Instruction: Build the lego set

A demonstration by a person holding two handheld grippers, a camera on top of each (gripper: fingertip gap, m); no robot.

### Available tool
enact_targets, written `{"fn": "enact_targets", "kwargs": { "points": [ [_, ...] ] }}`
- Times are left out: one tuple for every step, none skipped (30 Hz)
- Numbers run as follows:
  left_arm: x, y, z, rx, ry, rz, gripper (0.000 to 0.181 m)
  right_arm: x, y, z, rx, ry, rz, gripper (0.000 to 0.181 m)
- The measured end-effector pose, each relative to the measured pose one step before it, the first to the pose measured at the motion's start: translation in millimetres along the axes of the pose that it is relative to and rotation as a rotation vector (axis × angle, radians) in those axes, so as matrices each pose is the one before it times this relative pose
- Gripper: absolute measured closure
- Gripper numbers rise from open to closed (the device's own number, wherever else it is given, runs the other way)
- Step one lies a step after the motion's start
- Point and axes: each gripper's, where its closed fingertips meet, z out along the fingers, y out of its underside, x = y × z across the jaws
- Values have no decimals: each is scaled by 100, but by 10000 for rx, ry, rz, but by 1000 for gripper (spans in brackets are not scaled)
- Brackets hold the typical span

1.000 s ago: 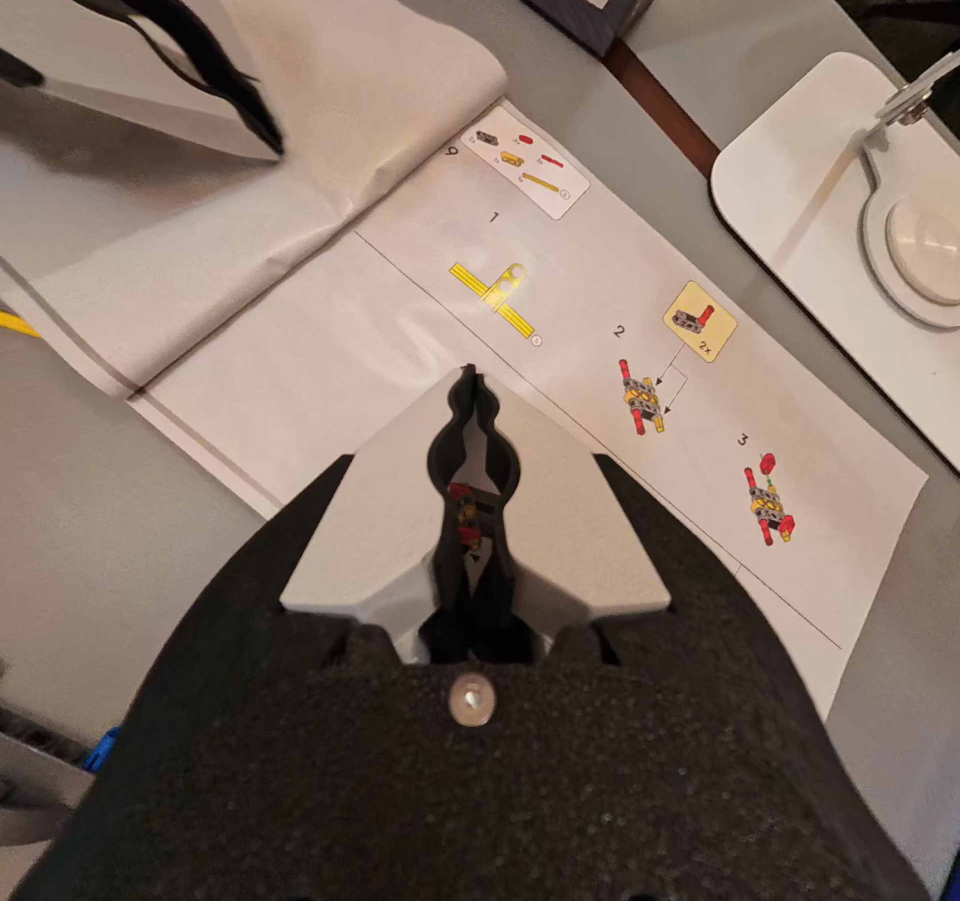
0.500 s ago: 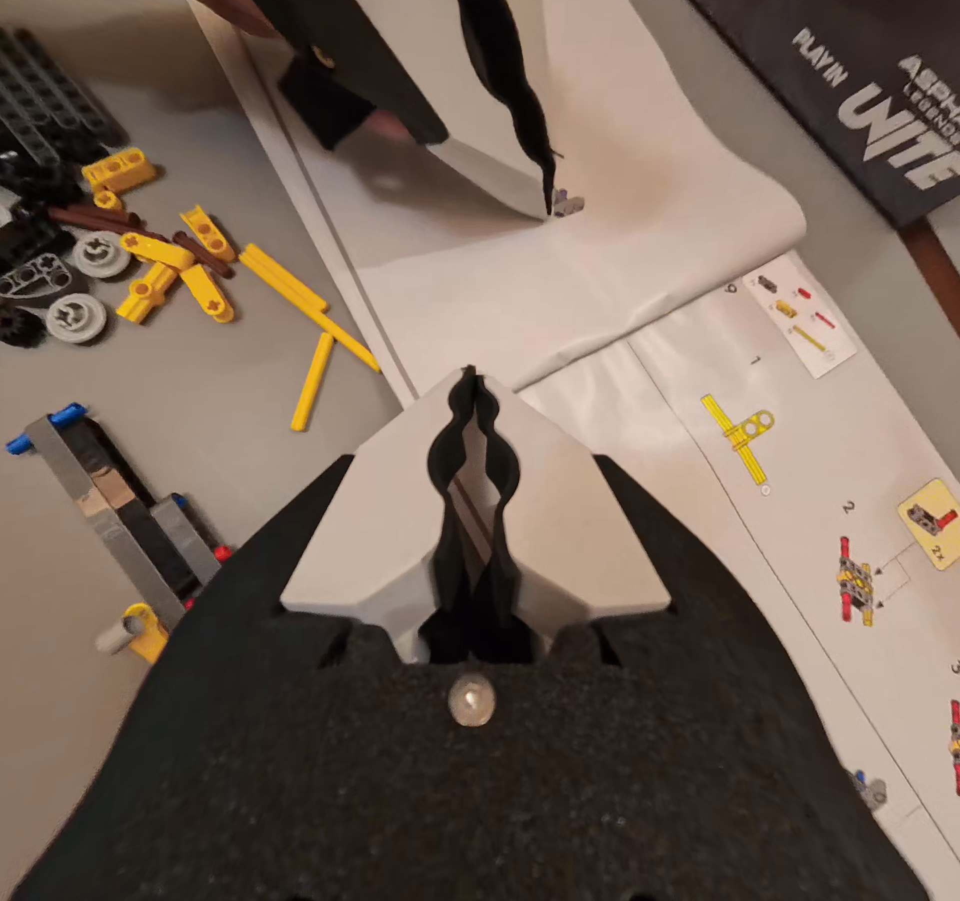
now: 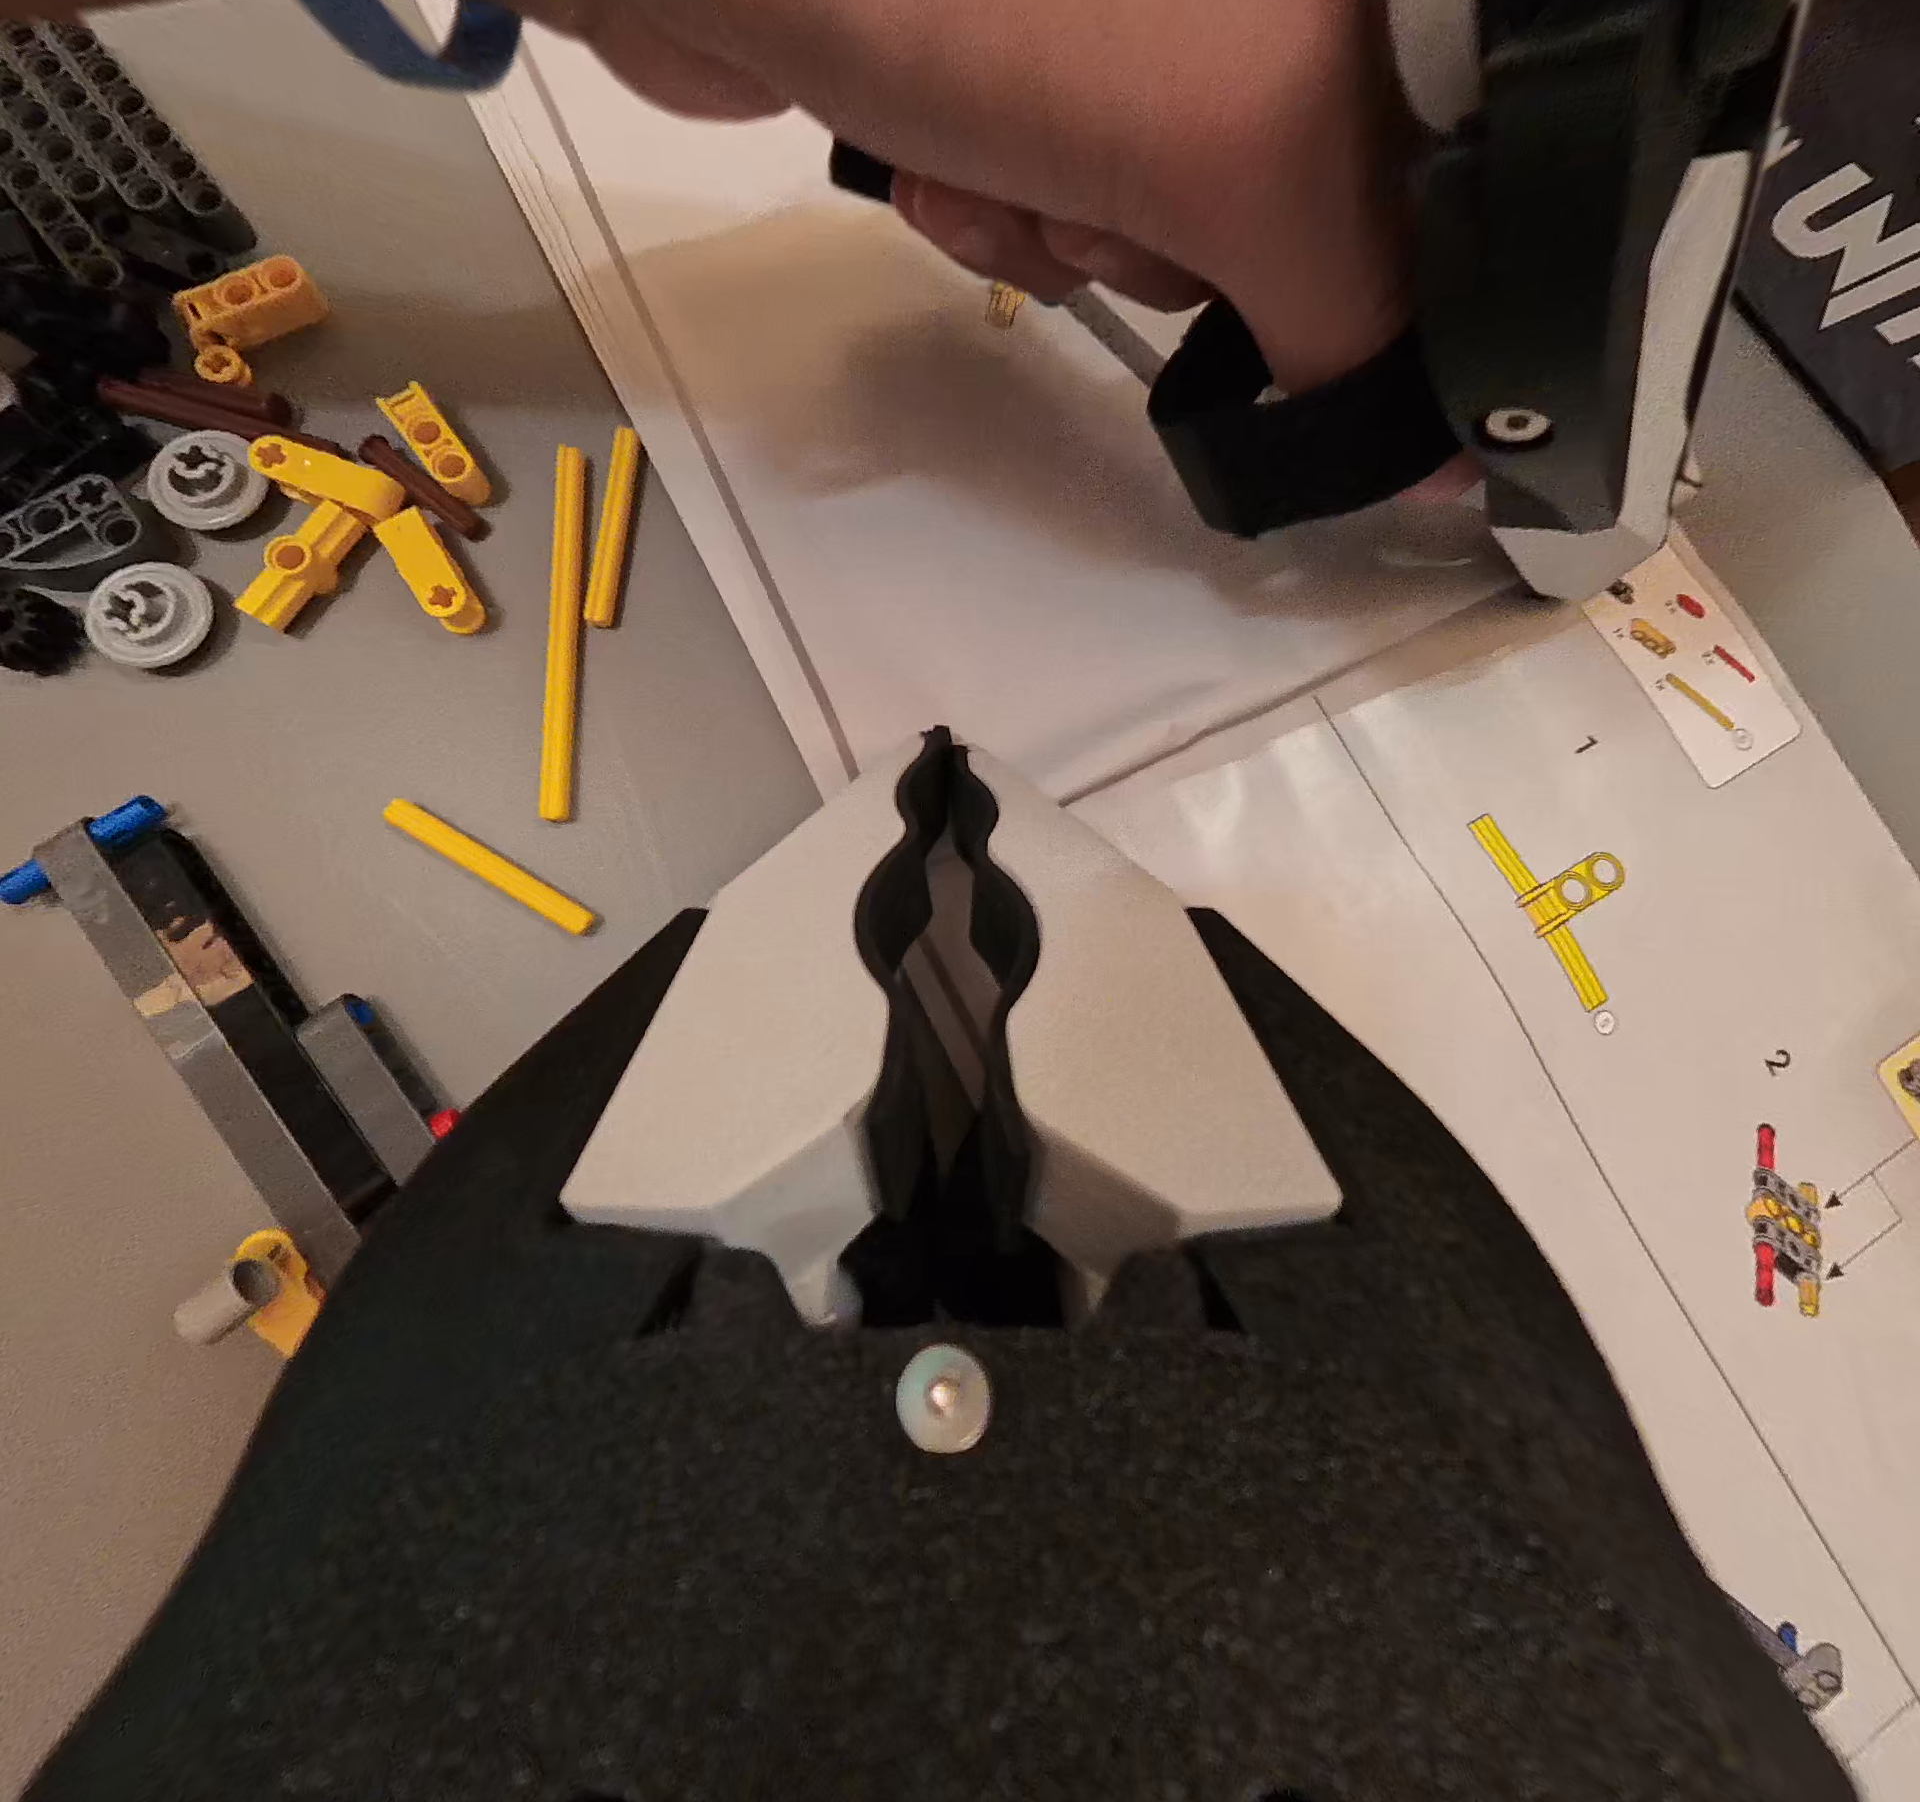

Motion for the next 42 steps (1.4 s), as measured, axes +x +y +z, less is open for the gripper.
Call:
{"fn": "enact_targets", "kwargs": {
  "points": [
    [-60, -44, -126, 124, -76, -79, 181, 0, 6, 8, 27, 5, 35, 181],
    [-207, -45, -250, 179, -226, 59, 181, 11, -5, 8, 46, 13, 51, 181],
    [-212, 23, -231, 141, -219, 39, 181, -4, -6, 2, 48, 12, 11, 181],
    [-109, 68, -156, 73, -88, -52, 181, 1, -5, 4, 43, -3, -19, 181],
    [-125, 23, -119, 78, -67, -91, 181, 3, 12, 4, 9, -30, 19, 181],
    [-20, 13, -52, 61, -18, -3, 181, 2, -7, -2, -17, -34, 17, 181],
    [213, 240, 138, -90, 118, 104, 181, 0, 3, 12, -17, -21, -7, 181],
    [150, 152, 189, -30, 96, 123, 181, 5, -3, 7, -22, -7, 23, 181],
    [77, 52, 101, -50, 154, 16, 181, 17, -2, 4, -22, 6, 11, 181],
    [66, 97, 52, -155, 221, 7, 181, -1, 7, 2, -16, 9, 4, 181],
    [36, 73, 46, -197, 213, 33, 181, 3, 4, 12, -8, 20, 0, 181],
    [14, 51, 60, -193, 170, 24, 181, 2, 6, 1, 2, 32, 1, 181],
    [3, 45, 22, -167, 100, 22, 181, 2, -3, -3, 3, 28, 13, 181],
    [4, 23, 16, -105, 39, -6, 181, 7, -1, 13, 5, 13, 34, 181],
    [4, 18, 13, -28, 0, -53, 181, 8, 9, 3, -4, 28, -8, 181],
    [6, 7, 17, 37, -44, -78, 181, 6, 5, 7, -15, 37, -53, 181],
    [12, 3, 3, 91, -89, -55, 181, 1, 1, 7, -12, 1, 6, 181],
    [9, -2, 8, 130, -117, -34, 181, 5, 0, -3, -3, -13, 59, 181],
    [0, -17, 5, 128, -76, -115, 181, 2, -15, 5, 4, -8, 62, 181],
    [0, -26, -1, 98, -12, -169, 181, -2, -4, 7, 5, 5, 84, 181],
    [-3, -64, -8, 109, 6, -57, 181, 12, -28, 11, -8, 17, 111, 181],
    [-45, -104, -49, 149, -18, -71, 181, 7, -76, -12, 19, -2, 131, 181],
    [-78, -134, -238, 166, -45, -336, 179, -53, -213, -95, 149, -28, 114, 181],
    [170, -205, -610, 240, 145, -427, 175, -89, -596, -336, 413, -24, 204, 181],
    [165, -374, -1191, 460, 99, -368, 168, -19, -776, -638, 516, -4, 276, 179],
    [-78, -364, -1798, 571, -138, -303, 166, 373, -757, -889, 478, 196, 362, 179],
    [-122, -195, -2287, 565, -187, -228, 166, 670, -689, -1069, 450, 345, 404, 178],
    [-144, -71, -2655, 580, -191, -196, 165, 485, -588, -1172, 414, 210, 370, 175],
    [-329, 178, -2873, 558, -253, -189, 165, 146, -472, -1188, 393, 34, 350, 168],
    [-743, 437, -2918, 523, -383, -205, 165, -76, -309, -1164, 373, -26, 371, 161],
    [-1146, 632, -2802, 459, -457, -217, 165, -97, -140, -1098, 382, 11, 401, 160],
    [-1364, 755, -2525, 407, -441, -207, 165, 21, -18, -916, 410, 101, 415, 158],
    [-1557, 714, -2067, 450, -493, -259, 165, 108, 140, -755, 401, 143, 373, 154],
    [-1620, 662, -1533, 444, -529, -384, 165, 220, 241, -572, 370, 194, 302, 151],
    [-1331, 675, -1055, 305, -405, -413, 165, 381, 215, -379, 286, 277, 218, 149],
    [-948, 555, -699, 240, -266, -314, 163, 368, 136, -180, 84, 243, 33, 148],
    [-466, 338, -403, 81, -71, -132, 163, 233, 75, 14, -126, 126, -84, 148],
    [-112, 66, -186, -195, 99, 61, 161, 211, 18, 148, -162, 67, -62, 148],
    [-307, -302, -82, -148, -42, 190, 156, 286, 50, 176, -119, 95, -14, 148],
    [-610, -446, -21, 53, -233, 263, 155, 258, 129, 150, -84, 91, -2, 148],
    [-555, -213, 31, 27, -205, 271, 155, 54, 76, 79, 15, -16, 18, 149],
    [-348, 90, 66, -70, -110, 256, 155, -55, 38, 11, 58, -57, 59, 150]
  ]
}}
